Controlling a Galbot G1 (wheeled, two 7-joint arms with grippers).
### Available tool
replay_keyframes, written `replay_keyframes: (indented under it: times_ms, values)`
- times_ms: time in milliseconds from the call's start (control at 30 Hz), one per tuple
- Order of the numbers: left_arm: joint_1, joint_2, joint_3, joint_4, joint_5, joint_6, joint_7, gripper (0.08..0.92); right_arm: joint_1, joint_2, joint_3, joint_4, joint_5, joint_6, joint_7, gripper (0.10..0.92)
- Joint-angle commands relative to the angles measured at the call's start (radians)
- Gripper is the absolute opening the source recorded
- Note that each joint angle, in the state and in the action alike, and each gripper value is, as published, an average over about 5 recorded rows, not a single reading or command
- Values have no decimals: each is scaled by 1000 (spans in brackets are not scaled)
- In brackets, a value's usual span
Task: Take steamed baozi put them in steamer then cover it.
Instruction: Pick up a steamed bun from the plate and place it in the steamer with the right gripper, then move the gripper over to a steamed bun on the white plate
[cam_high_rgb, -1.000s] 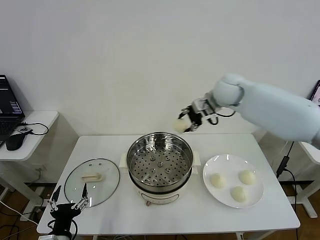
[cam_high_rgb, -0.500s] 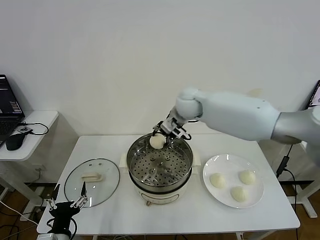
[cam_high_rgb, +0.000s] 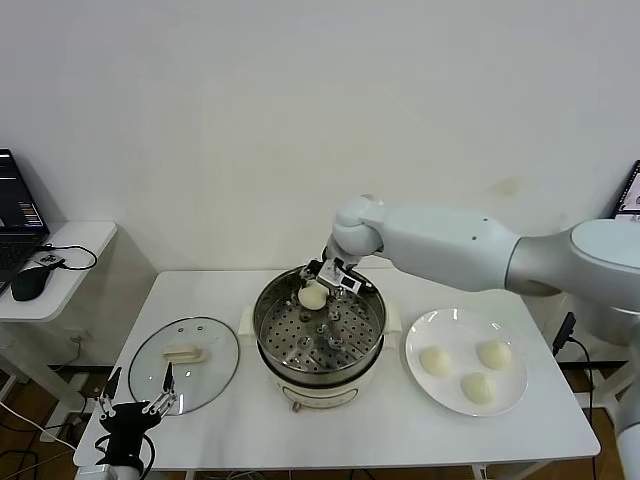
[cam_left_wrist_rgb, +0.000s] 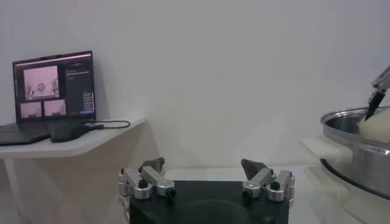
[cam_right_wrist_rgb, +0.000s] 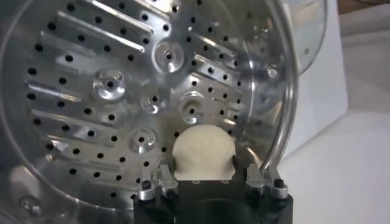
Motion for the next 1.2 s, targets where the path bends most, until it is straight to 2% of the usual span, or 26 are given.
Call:
replay_keyframes:
  times_ms: [33,167,267,367,533,667,767,900,1200]
  values:
    - [-1,-2,1,2,2,1,0,823,-26,15,4,-38,-60,49,17,643]
    - [0,-1,-3,-4,2,2,1,823,9,0,14,-15,-18,35,14,752]
    - [3,0,-8,-11,1,4,1,823,82,-51,1,68,147,-96,-28,807]
    - [7,5,-14,-19,1,11,1,823,165,-137,-25,195,313,-284,-80,820]
    - [10,16,-20,-35,-2,28,3,823,271,-303,-47,352,377,-507,-107,823]
    - [8,19,-19,-45,-1,35,4,823,307,-446,-46,453,417,-614,-103,823]
    - [8,24,-18,-50,-1,38,4,823,300,-571,-47,512,427,-661,-97,823]
    - [8,34,-19,-53,-2,43,4,823,243,-719,-41,536,369,-670,-94,823]
    - [12,34,-17,-50,1,49,4,823,-49,-837,102,528,222,-640,-98,823]
